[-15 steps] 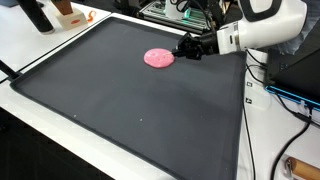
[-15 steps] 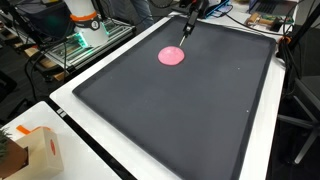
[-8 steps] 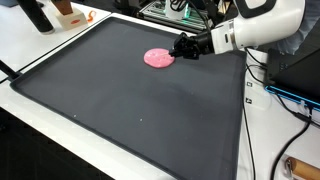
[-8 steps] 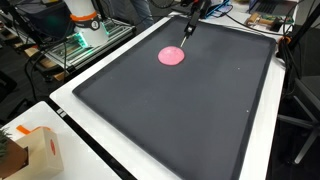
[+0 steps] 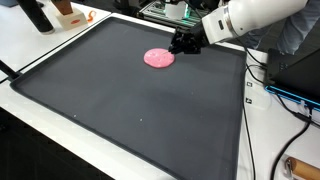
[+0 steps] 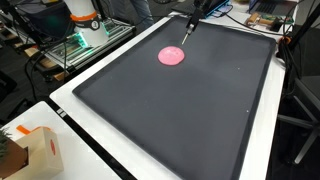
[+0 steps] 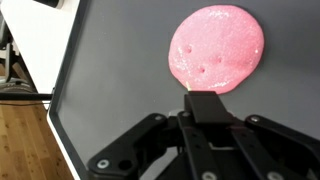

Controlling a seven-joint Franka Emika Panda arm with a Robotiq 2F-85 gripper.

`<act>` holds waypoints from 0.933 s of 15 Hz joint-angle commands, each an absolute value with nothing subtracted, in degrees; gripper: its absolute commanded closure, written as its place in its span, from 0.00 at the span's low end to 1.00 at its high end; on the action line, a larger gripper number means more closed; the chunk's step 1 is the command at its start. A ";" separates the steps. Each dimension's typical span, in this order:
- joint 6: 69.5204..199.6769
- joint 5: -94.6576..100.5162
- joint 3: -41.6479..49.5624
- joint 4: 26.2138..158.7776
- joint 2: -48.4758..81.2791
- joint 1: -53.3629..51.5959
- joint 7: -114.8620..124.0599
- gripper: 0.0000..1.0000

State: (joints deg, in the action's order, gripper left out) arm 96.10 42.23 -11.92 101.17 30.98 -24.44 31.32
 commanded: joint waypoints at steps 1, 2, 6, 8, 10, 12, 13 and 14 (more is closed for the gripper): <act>100.41 36.62 -12.22 105.87 25.00 -21.49 26.74 0.97; 101.44 35.35 -12.13 106.71 23.59 -20.84 25.55 0.97; 106.36 29.26 -11.88 110.85 17.22 -17.71 19.86 0.97; 109.07 25.87 -11.70 113.12 13.95 -16.21 16.32 0.97; 111.23 22.23 -11.52 115.33 10.86 -14.73 13.02 0.97; 112.98 18.29 -11.36 117.44 7.85 -13.31 9.57 0.97; 113.80 16.33 -11.24 118.53 6.35 -12.63 7.78 0.97; 114.32 14.39 -11.12 119.56 4.90 -12.04 6.02 0.97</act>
State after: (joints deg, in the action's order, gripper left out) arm 111.04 19.94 -11.36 113.78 10.82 -13.95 10.94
